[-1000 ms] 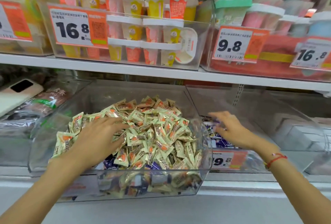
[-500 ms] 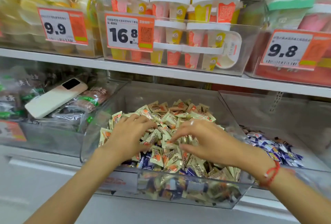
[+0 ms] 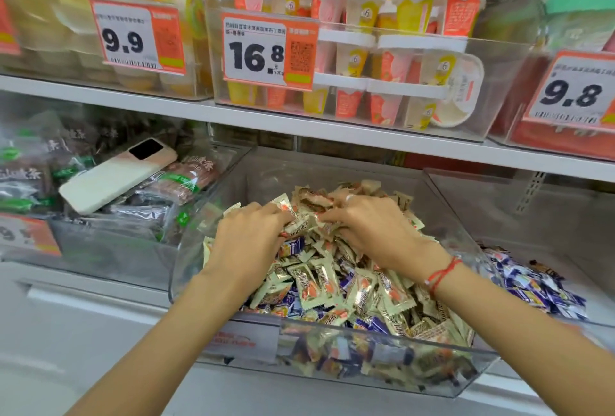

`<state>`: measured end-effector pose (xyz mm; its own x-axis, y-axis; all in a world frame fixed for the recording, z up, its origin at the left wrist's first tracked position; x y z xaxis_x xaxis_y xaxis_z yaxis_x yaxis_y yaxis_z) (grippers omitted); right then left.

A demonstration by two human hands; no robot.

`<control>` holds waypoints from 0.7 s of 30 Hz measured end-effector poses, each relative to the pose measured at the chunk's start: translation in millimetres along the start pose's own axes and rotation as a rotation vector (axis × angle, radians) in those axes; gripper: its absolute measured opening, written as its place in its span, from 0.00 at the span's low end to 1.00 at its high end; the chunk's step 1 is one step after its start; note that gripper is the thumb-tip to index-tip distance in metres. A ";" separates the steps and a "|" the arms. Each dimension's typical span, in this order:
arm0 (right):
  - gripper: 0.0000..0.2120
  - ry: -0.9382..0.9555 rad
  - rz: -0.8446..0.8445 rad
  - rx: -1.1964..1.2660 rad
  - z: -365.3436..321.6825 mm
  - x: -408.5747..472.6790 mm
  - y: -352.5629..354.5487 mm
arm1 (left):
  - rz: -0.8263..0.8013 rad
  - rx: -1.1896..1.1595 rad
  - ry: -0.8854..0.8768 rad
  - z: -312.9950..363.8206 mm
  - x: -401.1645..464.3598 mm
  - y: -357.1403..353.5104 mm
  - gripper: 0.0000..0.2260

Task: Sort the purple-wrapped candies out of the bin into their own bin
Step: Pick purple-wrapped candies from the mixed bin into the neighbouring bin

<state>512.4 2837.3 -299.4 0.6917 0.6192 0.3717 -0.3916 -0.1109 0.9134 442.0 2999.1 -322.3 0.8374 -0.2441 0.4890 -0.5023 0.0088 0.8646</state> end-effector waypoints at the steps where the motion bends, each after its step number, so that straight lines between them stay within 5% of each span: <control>1: 0.19 -0.047 0.032 -0.014 5.2 -0.4 2.1 | 0.002 -0.007 0.003 -0.7 -0.4 -0.2 0.11; 7: 0.26 -0.123 -0.143 -0.059 40.1 -18.5 12.4 | 0.056 -0.067 0.011 -3.4 -1.6 3.9 0.11; 14: 0.13 0.044 -0.191 0.102 4.2 -44.6 24.3 | -0.124 -0.156 -0.042 -7.3 -3.7 6.4 0.10; 17: 0.19 0.106 -0.284 0.174 -22.7 -29.9 4.5 | -0.260 -0.106 -0.094 -6.3 -5.8 -0.3 0.15; 21: 0.24 0.101 -0.370 0.230 -35.2 -8.4 -21.9 | -0.186 -0.048 -0.034 -5.8 -7.2 -0.8 0.16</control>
<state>493.8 2862.0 -328.5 0.6923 0.7216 0.0057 0.0242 -0.0311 0.9992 437.7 3006.5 -325.9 0.9068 -0.2782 0.3167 -0.3278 0.0069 0.9447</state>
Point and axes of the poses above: each hand's wrist, its own x-axis towards the middle knuckle, its own y-axis out of the back of the hand, z = x × y, the point moved 3 cm from there along x, towards the middle knuckle, and after that the axes turned 12 degrees about -y, right-handed, at the moved point
